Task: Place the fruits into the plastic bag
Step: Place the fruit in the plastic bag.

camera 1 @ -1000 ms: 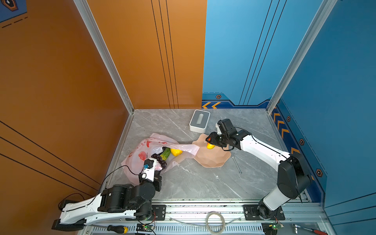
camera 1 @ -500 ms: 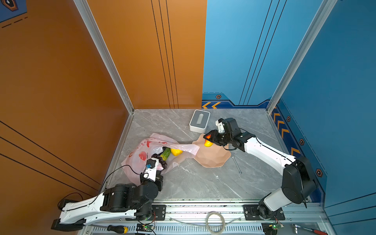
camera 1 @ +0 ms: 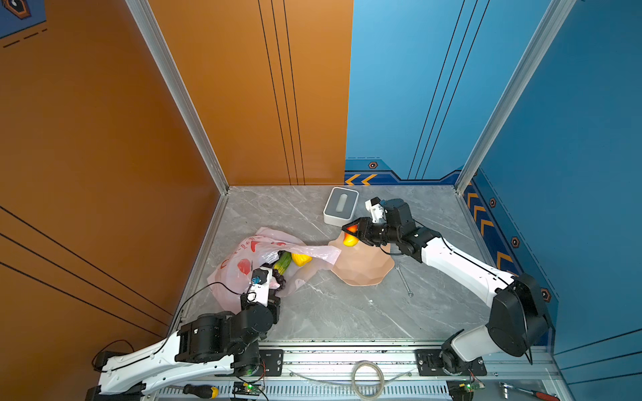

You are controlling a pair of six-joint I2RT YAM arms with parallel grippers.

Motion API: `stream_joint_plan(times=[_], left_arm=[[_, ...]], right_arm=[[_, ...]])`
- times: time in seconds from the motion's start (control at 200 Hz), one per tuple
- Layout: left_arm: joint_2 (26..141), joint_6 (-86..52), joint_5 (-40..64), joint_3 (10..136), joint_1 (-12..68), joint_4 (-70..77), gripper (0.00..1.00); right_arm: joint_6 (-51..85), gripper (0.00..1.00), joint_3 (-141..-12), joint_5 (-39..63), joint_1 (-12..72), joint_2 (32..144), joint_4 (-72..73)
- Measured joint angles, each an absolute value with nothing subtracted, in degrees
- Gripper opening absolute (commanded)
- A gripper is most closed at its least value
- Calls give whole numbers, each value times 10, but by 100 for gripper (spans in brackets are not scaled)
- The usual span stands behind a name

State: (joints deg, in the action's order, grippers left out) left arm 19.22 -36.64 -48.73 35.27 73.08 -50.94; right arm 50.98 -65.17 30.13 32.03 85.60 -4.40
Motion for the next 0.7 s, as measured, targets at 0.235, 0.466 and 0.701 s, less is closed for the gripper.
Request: stream_joint_plan(times=[0.235, 0.466, 0.701], left_arm=[[196, -358, -470, 353, 716, -504, 0], [199, -358, -460, 353, 710, -504, 0], [199, -354, -455, 353, 705, -502, 0]], right_arm=[[531, 43, -652, 318, 364, 847, -11], [539, 43, -702, 350, 445, 879, 1], [512, 43, -787, 390, 513, 967, -26]])
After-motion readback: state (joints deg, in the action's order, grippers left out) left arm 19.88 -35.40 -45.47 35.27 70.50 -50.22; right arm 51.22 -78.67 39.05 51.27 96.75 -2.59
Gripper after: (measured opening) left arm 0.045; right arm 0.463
